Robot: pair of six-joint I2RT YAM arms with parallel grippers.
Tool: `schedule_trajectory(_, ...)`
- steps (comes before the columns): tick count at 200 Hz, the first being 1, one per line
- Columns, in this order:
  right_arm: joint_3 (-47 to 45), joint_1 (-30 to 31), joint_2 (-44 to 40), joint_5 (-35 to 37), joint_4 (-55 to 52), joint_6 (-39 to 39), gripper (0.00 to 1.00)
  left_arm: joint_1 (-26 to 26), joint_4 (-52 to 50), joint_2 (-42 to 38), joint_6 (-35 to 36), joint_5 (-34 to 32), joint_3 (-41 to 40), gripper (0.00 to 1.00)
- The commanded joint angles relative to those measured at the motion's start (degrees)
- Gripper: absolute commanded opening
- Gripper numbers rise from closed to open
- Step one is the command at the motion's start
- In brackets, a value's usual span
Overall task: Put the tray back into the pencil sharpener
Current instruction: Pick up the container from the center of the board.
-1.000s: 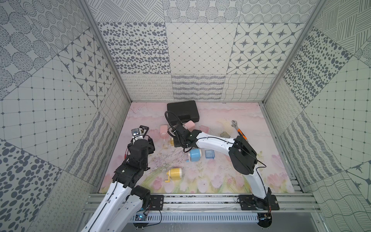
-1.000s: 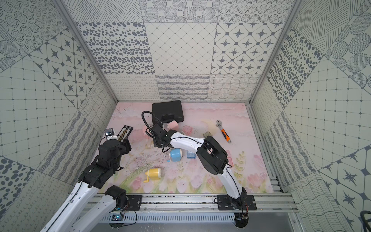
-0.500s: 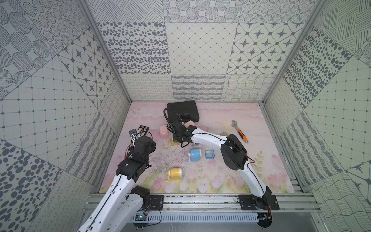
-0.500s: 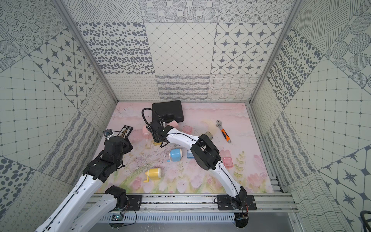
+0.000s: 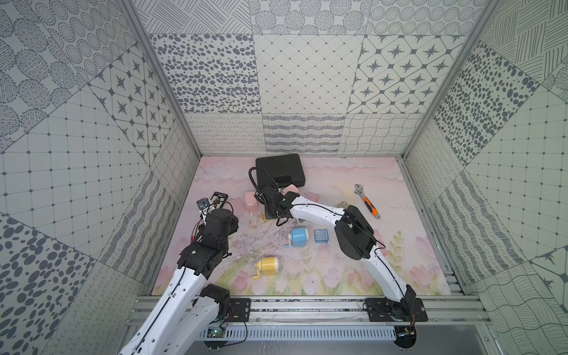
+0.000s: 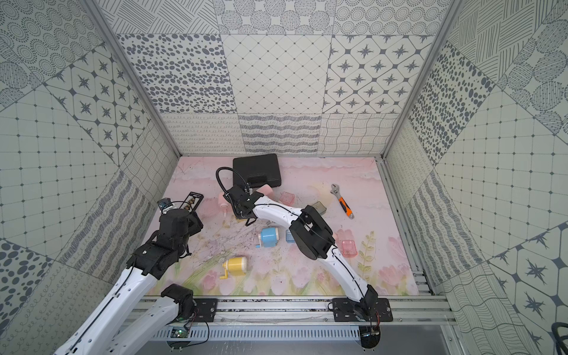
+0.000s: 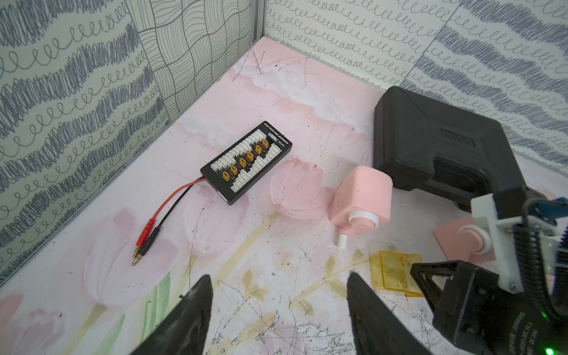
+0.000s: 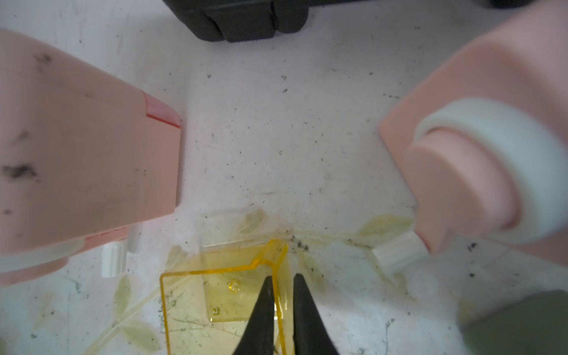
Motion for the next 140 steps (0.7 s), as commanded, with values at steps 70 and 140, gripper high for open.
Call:
schedule_trajectory(70,0.81,0.62,-2.71,1.5,0.26,-2.6,0.0,1.13,6.38,-3.15,10.04,7.61,0.23,0.68)
schedule_trajectory(140,-21.36,3.07,-24.52,3.8,7.41,0.11,0.0,1.12,9.87,-6.51,33.15,24.29,1.05,0.7)
